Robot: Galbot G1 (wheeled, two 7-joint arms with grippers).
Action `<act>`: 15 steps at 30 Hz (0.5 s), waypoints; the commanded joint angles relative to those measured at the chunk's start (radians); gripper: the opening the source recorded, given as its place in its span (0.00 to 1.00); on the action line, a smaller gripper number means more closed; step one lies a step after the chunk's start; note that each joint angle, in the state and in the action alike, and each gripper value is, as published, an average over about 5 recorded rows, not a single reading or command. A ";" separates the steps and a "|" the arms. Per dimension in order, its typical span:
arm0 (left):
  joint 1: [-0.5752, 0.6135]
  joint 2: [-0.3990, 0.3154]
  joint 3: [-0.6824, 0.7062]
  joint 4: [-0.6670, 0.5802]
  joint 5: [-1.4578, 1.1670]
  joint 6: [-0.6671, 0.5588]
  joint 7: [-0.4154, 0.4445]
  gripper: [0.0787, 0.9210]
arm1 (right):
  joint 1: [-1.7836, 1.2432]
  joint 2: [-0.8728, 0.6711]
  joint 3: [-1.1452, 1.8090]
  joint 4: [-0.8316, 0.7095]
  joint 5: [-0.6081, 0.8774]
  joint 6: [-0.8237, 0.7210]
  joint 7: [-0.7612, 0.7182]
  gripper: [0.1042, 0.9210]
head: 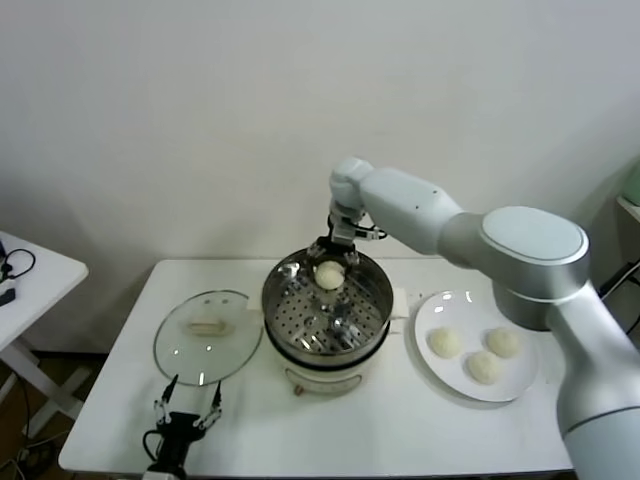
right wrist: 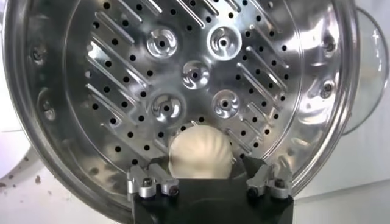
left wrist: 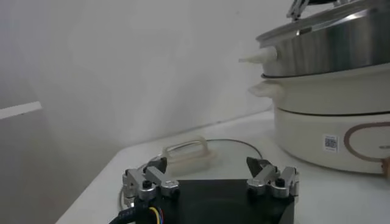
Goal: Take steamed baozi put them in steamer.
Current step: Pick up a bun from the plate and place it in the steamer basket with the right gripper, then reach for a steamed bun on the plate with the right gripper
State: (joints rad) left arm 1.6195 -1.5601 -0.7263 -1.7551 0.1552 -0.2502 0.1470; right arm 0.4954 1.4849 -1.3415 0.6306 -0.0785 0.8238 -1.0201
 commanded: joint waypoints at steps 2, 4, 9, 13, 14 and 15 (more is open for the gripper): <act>0.005 -0.004 0.004 -0.016 0.006 0.005 0.001 0.88 | 0.201 -0.104 -0.161 0.165 0.373 0.030 -0.061 0.88; 0.008 -0.006 0.005 -0.020 0.010 0.005 0.002 0.88 | 0.278 -0.156 -0.242 0.245 0.509 -0.014 -0.077 0.88; 0.016 -0.008 0.010 -0.026 0.019 0.004 0.002 0.88 | 0.441 -0.328 -0.454 0.412 0.770 -0.223 -0.057 0.88; 0.022 -0.009 0.015 -0.029 0.021 0.001 0.001 0.88 | 0.504 -0.459 -0.549 0.467 0.805 -0.393 0.006 0.88; 0.022 -0.010 0.017 -0.029 0.021 0.001 0.001 0.88 | 0.511 -0.490 -0.568 0.474 0.796 -0.444 0.023 0.88; 0.022 -0.011 0.019 -0.029 0.022 0.000 0.001 0.88 | 0.514 -0.520 -0.582 0.483 0.785 -0.493 0.039 0.88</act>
State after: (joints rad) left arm 1.6385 -1.5686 -0.7119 -1.7812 0.1725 -0.2483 0.1484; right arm 0.8165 1.2258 -1.6710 0.9288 0.4410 0.8215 -1.0418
